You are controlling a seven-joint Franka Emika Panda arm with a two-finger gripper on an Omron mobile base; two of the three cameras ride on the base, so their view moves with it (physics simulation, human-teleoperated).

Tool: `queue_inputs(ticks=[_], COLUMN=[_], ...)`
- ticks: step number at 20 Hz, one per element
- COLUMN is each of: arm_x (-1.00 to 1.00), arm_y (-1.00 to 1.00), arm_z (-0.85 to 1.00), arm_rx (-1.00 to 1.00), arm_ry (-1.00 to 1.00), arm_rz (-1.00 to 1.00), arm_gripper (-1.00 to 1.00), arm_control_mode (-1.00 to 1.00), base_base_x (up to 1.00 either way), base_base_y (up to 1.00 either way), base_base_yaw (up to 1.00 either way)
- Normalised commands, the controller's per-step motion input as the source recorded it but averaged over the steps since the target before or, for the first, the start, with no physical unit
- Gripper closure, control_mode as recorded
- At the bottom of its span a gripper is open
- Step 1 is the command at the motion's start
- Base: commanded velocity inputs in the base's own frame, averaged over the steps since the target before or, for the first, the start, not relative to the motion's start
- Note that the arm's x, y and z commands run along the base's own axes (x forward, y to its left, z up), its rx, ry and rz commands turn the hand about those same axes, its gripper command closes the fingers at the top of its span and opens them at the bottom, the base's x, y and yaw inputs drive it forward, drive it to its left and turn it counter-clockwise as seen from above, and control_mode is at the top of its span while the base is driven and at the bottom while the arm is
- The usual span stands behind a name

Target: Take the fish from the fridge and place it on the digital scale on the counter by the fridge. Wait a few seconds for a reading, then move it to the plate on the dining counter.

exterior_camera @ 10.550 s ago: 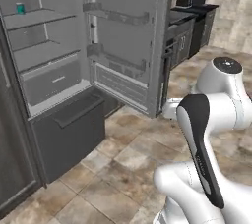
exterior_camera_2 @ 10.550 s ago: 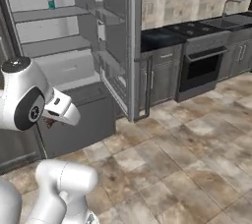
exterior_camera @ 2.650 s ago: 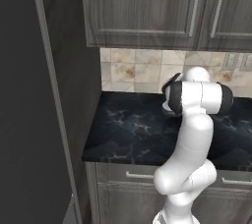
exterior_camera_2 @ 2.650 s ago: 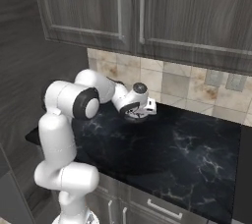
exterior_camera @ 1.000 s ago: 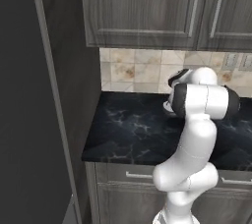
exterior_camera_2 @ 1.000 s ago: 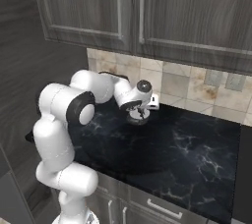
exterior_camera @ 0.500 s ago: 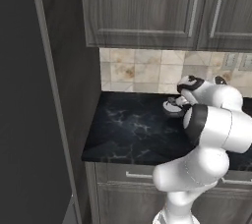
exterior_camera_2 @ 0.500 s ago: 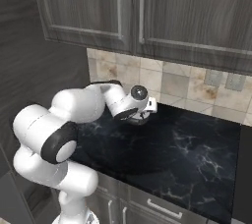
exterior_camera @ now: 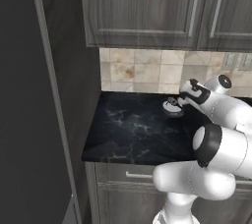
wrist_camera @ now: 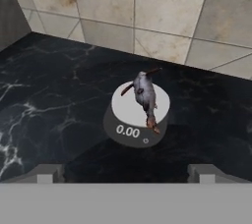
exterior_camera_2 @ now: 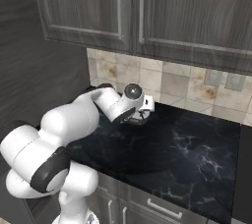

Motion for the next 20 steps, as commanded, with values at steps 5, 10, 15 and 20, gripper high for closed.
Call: queue_inputs(ticks=[5, 10, 15, 20], arm_x=[0.00, 0.00, 0.00, 0.00], arm_y=[0.05, 0.01, 0.00, 0.00], arm_z=[0.02, 0.00, 0.00, 0.00], arm_rx=[0.00, 0.00, 0.00, 0.00], arm_ry=[0.01, 0.01, 0.00, 0.00], arm_rz=[0.00, 0.00, 0.00, 0.00], arm_gripper=[-1.00, -1.00, -1.00, -1.00], arm_control_mode=[-1.00, -1.00, -1.00, -1.00], base_base_x=[0.00, 0.00, 0.00, 0.00], base_base_y=[0.00, 0.00, 0.00, 0.00], base_base_yaw=[0.00, 0.00, 0.00, 0.00])
